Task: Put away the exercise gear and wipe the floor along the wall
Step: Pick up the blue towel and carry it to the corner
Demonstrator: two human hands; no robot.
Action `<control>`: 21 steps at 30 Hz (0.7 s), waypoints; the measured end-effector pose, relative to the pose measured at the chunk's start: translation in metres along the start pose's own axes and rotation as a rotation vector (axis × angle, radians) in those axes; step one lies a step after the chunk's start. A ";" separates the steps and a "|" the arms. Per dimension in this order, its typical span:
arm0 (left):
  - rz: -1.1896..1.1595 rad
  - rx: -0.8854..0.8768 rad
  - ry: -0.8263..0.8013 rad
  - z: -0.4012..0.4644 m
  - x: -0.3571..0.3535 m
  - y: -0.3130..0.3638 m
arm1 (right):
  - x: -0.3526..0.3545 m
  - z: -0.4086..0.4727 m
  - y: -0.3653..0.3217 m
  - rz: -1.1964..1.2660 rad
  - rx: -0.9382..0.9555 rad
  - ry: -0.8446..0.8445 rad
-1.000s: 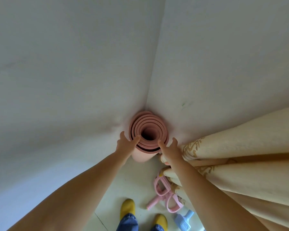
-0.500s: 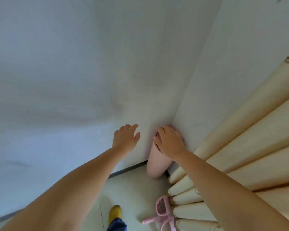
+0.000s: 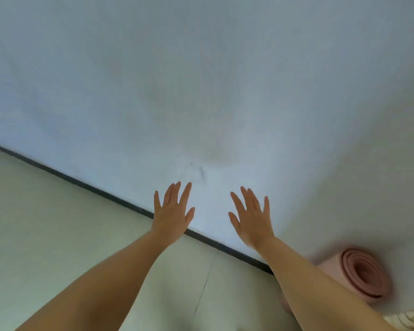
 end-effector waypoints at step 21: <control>0.120 1.048 0.043 -0.503 0.132 -0.536 | 0.005 -0.145 -0.706 -0.100 1.040 -0.029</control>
Point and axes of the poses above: each hand's wrist, its own z-axis towards the middle knuckle, its own x-axis out of the back of the hand, y = z × x, the point moved 9 cm from there along z, towards the middle knuckle, and after that the axes turned 1 degree about -x, right-handed, at the moved point
